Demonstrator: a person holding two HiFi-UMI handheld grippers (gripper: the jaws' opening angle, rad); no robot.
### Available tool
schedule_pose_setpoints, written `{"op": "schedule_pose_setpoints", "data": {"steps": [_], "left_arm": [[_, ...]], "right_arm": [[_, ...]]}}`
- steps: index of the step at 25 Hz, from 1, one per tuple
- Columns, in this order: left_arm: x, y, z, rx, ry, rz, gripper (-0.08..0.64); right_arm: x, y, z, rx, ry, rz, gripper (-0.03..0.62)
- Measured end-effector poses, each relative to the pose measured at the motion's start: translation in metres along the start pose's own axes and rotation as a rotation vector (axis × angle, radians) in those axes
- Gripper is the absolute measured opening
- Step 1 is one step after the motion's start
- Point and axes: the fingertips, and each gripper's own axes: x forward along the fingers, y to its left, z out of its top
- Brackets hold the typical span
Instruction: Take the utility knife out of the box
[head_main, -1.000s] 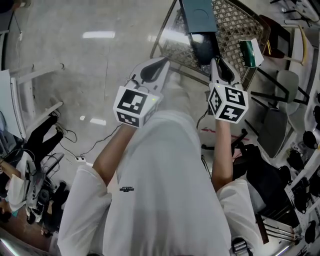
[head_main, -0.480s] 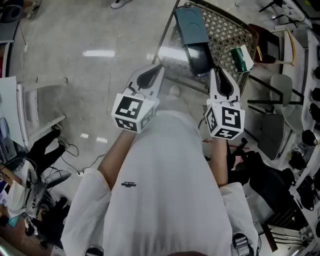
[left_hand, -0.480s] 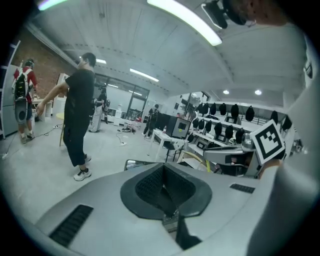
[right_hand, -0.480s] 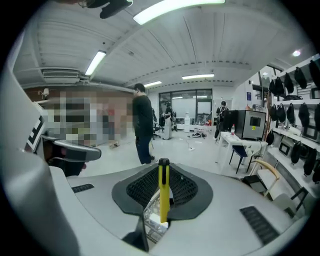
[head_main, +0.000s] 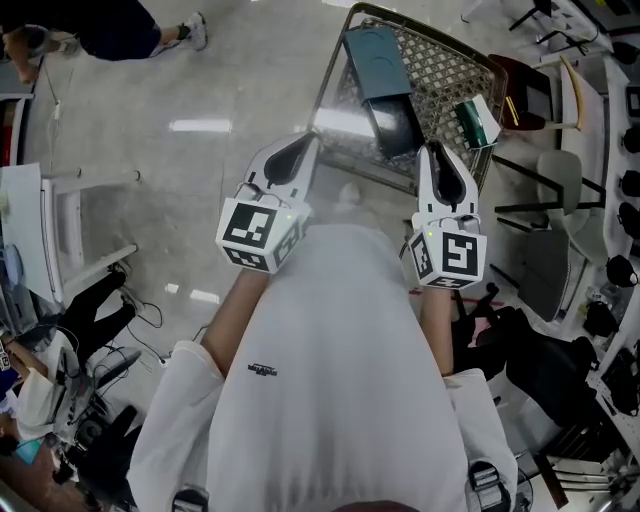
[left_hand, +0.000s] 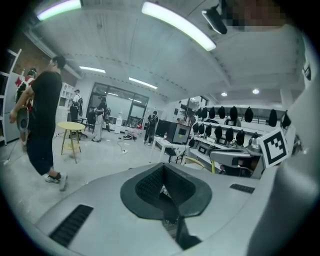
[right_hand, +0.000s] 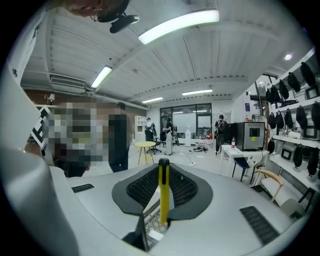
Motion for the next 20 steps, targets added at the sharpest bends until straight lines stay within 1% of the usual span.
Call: {"op": "schedule_pose_setpoints", "data": {"steps": [10,14,20], "left_arm": [[-0.001,-0.009,0.005,0.014,-0.021,0.001,0.002],[-0.001,-0.011,0.007,0.022,-0.025,0.001,0.000],[0.002,-0.012,0.009,0.024,-0.025,-0.001,0.002]], "right_arm": [[-0.008,-0.005,-0.001,0.017,-0.040,0.007,0.055],[-0.009,-0.006,-0.001,0.017,-0.040,0.019,0.055],[-0.005,-0.010,0.001,0.022,-0.050,0.015,0.055]]}}
